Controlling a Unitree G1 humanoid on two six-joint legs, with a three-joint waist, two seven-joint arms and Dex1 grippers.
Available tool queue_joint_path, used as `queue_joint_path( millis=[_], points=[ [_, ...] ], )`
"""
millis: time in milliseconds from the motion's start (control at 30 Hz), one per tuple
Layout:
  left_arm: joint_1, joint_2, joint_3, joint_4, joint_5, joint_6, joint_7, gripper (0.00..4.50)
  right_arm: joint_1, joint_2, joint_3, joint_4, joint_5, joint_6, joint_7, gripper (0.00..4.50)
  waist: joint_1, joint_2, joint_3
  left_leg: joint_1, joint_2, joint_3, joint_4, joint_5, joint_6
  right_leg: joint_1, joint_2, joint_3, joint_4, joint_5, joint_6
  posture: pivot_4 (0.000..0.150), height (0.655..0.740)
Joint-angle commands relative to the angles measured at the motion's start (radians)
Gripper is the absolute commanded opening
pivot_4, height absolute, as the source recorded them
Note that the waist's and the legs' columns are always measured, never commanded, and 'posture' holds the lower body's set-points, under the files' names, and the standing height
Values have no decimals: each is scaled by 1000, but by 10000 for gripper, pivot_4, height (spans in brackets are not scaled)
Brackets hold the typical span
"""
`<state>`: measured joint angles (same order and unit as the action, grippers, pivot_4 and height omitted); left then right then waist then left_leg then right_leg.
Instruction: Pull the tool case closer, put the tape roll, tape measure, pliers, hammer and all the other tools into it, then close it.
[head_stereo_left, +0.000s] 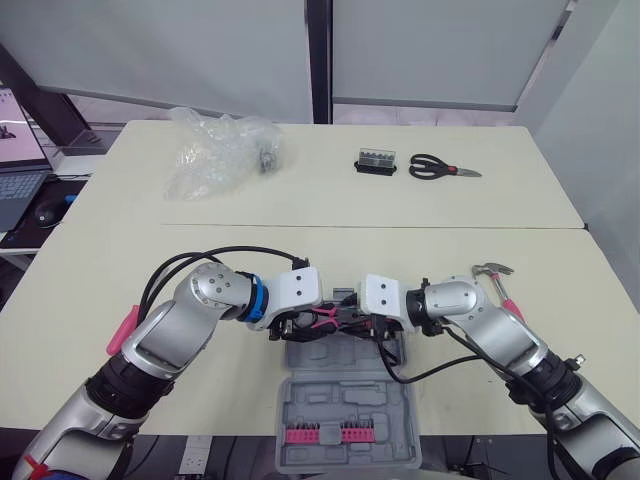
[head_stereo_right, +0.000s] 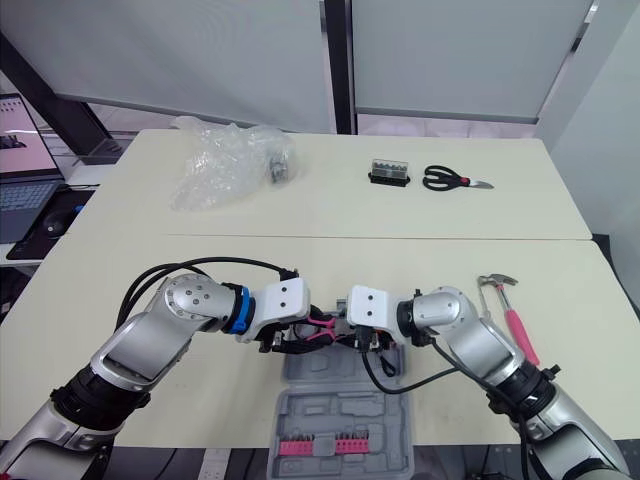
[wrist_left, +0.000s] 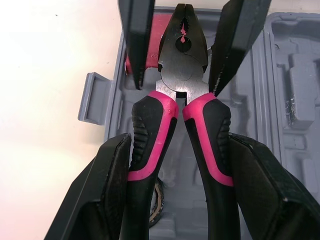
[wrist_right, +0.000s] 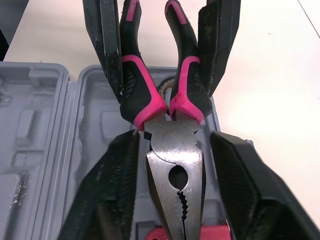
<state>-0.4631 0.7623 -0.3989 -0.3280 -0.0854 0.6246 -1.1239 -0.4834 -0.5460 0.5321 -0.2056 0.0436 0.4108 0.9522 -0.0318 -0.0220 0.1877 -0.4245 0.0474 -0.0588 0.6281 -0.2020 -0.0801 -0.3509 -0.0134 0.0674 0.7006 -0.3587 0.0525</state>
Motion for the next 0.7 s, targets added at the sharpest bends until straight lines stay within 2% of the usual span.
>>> queue_joint_path(
  millis=[33,400,600,700],
  points=[
    [-7,3,11,-40,-5,-19,2,25559,3,-2,-14,-14,-19,-30,3,13194,0,0,0,0,0,0,0,0,0,0,0,0,0,0,0,1500,7400],
    [5,-5,44,-53,-44,-17,-5,25546,9,0,-61,-41,6,-26,9,12638,0,0,0,0,0,0,0,0,0,0,0,0,0,0,0,1500,7400],
    [43,37,142,-61,-119,-67,-45,44462,19,-21,-102,-93,23,-12,24,12636,-2,0,0,0,0,0,0,0,0,0,0,0,0,0,0,1500,7400],
    [97,83,243,-78,-213,-82,-97,45000,16,-50,-127,-130,33,13,38,12636,-3,0,0,0,0,0,0,0,0,-1,0,0,1,0,0,1500,7400]
  ],
)
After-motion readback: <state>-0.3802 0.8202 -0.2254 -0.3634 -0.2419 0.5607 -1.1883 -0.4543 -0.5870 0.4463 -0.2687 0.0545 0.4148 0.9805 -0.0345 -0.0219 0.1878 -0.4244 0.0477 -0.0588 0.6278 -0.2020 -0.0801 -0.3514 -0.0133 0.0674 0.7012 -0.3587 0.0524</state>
